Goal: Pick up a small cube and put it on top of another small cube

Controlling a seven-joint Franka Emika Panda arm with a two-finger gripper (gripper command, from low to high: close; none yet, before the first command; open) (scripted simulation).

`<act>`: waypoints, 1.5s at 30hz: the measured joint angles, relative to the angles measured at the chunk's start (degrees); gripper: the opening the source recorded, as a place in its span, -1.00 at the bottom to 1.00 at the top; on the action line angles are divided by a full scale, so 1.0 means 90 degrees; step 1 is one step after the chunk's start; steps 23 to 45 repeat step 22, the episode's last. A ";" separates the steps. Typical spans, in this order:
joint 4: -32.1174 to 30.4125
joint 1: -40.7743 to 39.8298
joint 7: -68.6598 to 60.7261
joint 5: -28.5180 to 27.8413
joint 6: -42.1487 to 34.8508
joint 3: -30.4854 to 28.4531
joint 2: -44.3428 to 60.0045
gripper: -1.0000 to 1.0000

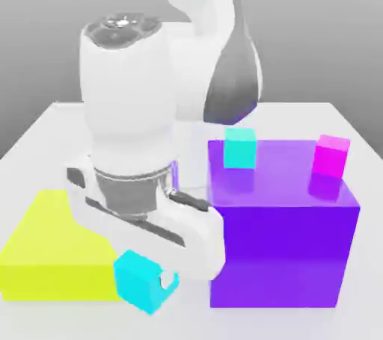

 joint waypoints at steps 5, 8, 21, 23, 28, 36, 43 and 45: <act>-0.0393 0.0824 -0.1087 0.0262 -0.0761 0.0320 -0.1170 -1.00; -0.0624 0.1239 -0.1755 0.0455 -0.1217 0.0555 -0.1870 -1.00; -0.1824 0.2438 -0.3271 0.0948 -0.1157 0.1095 -0.3044 1.00; -0.1824 0.2438 -0.3270 0.0948 -0.1157 0.1095 -0.3044 1.00; -0.1824 0.2438 -0.3270 0.0948 -0.1157 0.1095 -0.3044 1.00; -0.1824 0.2438 -0.3270 0.0948 -0.1157 0.1095 -0.3044 1.00; -0.1824 0.2438 -0.3270 0.0948 -0.1157 0.1095 -0.3044 1.00; -0.1824 0.2438 -0.3270 0.0948 -0.1157 0.1095 -0.3044 1.00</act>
